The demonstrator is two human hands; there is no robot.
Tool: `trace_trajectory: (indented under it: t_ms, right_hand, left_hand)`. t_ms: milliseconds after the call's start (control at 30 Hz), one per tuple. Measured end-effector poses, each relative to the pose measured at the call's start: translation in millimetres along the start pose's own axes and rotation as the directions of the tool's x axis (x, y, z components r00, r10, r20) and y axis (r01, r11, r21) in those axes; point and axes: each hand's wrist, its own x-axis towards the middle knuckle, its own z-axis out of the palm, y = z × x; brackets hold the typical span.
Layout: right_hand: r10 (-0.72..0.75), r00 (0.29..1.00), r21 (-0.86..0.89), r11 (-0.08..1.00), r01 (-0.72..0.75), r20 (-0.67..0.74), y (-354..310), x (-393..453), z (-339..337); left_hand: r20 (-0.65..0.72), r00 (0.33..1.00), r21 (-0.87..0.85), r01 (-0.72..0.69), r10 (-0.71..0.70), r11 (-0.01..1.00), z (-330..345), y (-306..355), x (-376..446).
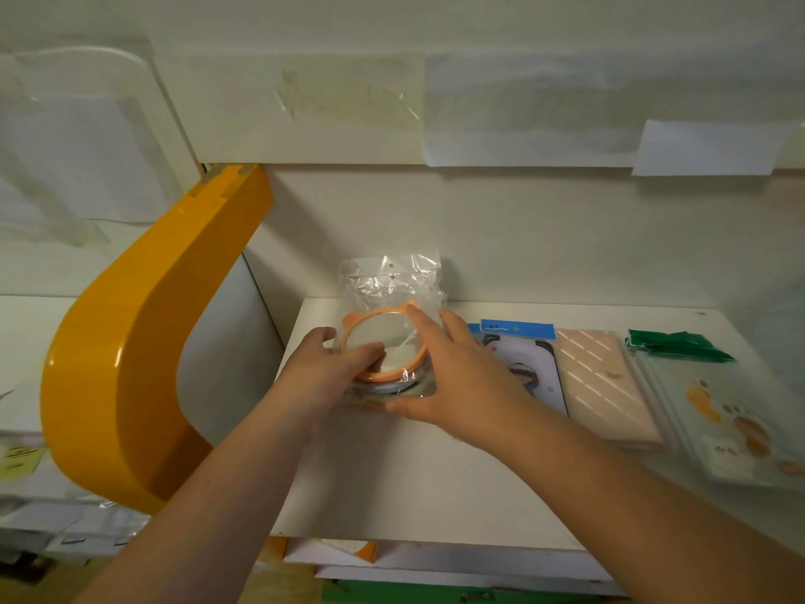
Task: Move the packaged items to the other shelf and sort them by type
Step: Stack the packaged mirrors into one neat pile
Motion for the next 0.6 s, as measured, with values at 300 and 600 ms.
trace_trajectory:
  t_ms: [300,600]
  right_hand:
    - [0.059,0.998,-0.126,0.99,-0.064,-0.036,3,5,7]
    - [0.019,1.0,-0.027,0.999,-0.02,-0.01,7,14,15]
  left_hand:
    - [-0.033,0.987,0.231,-0.145,0.157,0.962,18,8,-8]
    - [-0.073,0.989,0.234,-0.106,0.126,0.966,16,8,-6]
